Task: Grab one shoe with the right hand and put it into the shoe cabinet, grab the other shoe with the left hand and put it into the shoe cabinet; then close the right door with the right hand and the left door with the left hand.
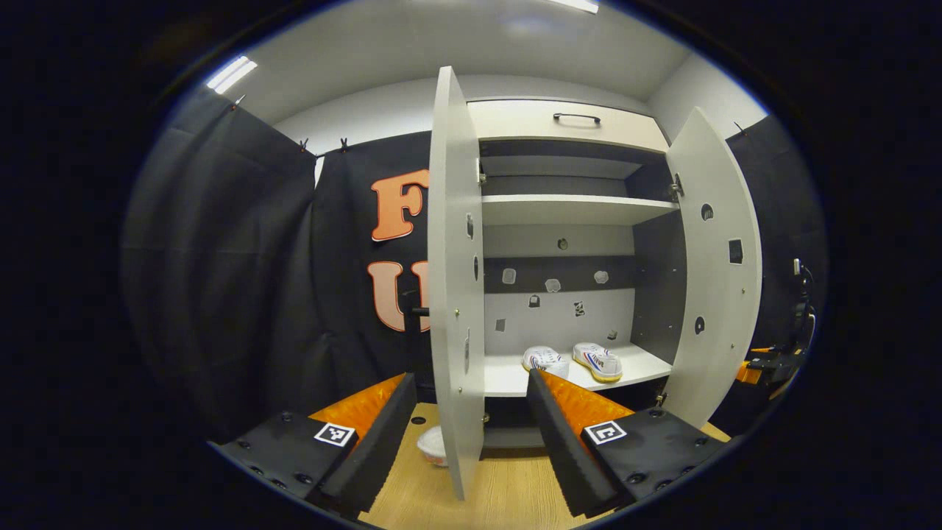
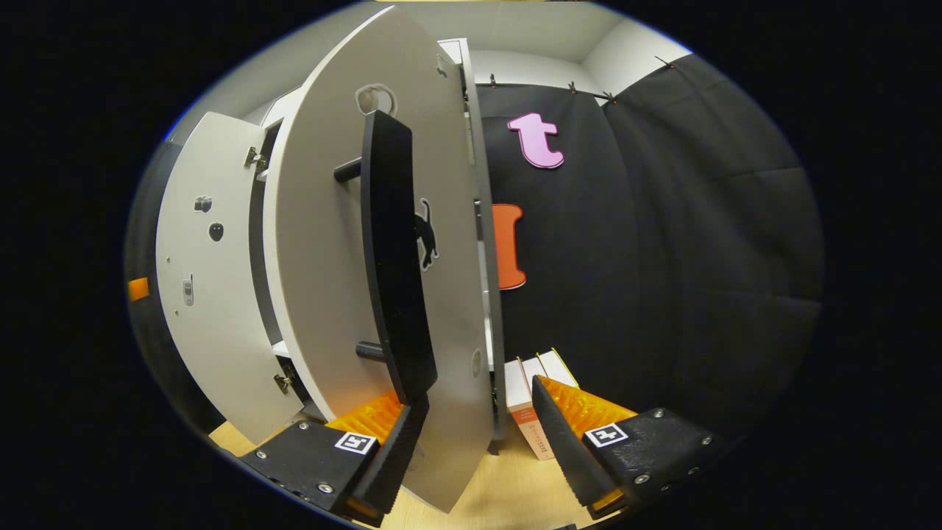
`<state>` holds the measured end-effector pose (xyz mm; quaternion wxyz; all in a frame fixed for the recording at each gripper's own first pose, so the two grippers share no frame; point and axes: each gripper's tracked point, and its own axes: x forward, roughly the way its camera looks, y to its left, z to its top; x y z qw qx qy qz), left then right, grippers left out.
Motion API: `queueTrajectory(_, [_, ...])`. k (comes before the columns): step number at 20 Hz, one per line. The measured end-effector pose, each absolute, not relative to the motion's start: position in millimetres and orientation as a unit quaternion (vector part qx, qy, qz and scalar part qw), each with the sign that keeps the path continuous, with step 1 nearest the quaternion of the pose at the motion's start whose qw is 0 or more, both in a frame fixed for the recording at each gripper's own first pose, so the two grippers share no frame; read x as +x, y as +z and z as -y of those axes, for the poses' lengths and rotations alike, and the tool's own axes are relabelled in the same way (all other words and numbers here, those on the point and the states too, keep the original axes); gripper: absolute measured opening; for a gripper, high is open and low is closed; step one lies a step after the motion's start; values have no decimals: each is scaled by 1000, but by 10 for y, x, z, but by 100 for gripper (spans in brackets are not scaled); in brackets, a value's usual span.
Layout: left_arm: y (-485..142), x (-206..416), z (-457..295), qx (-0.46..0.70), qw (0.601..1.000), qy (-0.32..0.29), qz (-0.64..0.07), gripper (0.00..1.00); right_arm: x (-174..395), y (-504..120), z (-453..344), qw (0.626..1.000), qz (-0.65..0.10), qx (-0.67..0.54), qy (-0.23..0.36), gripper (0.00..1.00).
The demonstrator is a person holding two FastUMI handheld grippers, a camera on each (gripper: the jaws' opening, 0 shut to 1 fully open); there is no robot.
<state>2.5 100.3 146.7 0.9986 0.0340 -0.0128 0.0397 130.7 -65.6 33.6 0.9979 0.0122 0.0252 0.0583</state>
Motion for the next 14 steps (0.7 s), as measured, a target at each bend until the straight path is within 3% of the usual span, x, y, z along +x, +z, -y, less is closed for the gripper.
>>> queueTrajectory(8, [1468,-31,-1600,31,997,63,10,97,1494,331,-1,997,-15,3,79,88])
queueTrajectory(9, [1491,-39,-1658,33,997,63,12,96,1544,329,-87,997,-13,7,82,79])
queueTrajectory(11, [1521,-45,-1786,35,997,65,16,96,1666,322,-269,996,-11,18,87,97])
queueTrajectory(12, [1504,-36,-1850,34,997,66,16,96,1736,305,-327,996,-12,21,86,89])
queueTrajectory(14, [1468,-42,-1974,29,997,70,13,99,1876,306,-474,996,-15,25,88,90])
